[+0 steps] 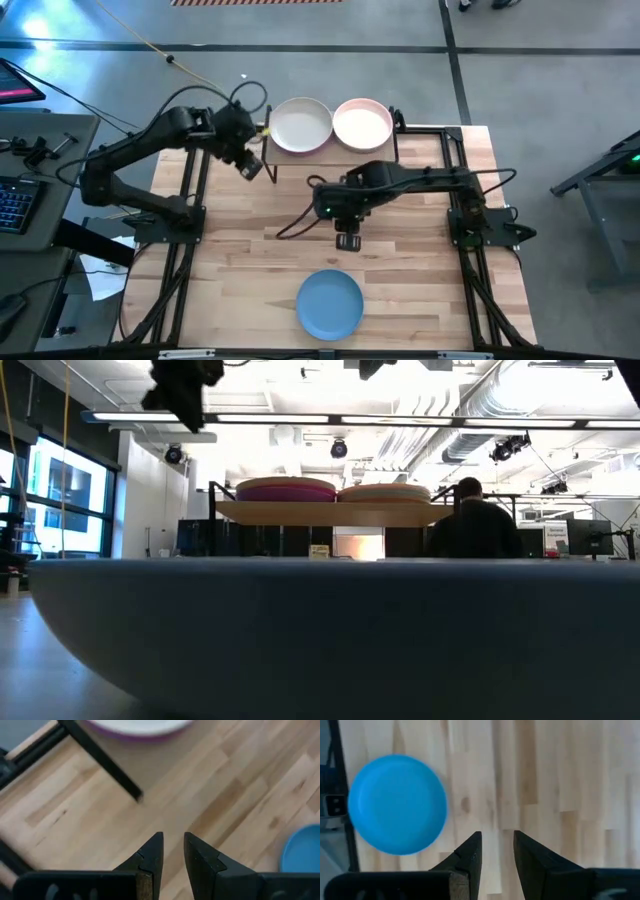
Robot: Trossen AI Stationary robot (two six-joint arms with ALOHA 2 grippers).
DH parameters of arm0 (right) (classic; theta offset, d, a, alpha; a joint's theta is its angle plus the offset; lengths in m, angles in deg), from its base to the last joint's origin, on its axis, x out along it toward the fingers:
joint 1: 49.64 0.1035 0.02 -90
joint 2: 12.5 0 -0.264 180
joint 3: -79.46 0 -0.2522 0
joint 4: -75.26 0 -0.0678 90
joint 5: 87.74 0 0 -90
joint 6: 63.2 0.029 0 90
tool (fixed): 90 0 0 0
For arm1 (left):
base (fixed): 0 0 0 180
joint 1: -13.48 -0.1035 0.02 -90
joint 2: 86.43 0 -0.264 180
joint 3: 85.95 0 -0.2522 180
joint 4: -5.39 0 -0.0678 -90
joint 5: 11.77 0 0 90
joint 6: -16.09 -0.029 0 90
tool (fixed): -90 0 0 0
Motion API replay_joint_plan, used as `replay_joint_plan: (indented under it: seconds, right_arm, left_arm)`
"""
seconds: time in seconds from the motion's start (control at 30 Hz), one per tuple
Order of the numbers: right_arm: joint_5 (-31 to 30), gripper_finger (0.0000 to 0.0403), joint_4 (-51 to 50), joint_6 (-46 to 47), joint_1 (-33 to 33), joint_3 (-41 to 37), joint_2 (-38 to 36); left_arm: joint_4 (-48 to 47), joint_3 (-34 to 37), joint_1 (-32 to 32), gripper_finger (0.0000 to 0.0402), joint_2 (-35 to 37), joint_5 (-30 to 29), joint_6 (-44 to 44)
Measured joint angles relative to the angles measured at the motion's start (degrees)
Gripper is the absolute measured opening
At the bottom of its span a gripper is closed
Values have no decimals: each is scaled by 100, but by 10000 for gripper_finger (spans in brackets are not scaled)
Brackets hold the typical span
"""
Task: Place and stack plates onto a shelf
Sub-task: Stack the blue plate on top of the gray plate on the shelf
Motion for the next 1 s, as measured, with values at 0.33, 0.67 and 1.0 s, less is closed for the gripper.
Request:
replay_joint_plan:
  seconds: [0.33, 0.67, 1.0]
  right_arm:
    - [88, 92, 175, -335, 259, 0, 321]
    - [28, 92, 303, -310, 561, 0, 948]
    - [590, 92, 849, -308, 651, 0, 1733]
  left_arm:
    - [-835, 0, 1524, 65, 553, -755, 1245]
    - [-1290, 0, 3060, 65, 943, -1520, 2402]
    - [-1345, 0, 4150, 65, 1012, -1719, 2729]
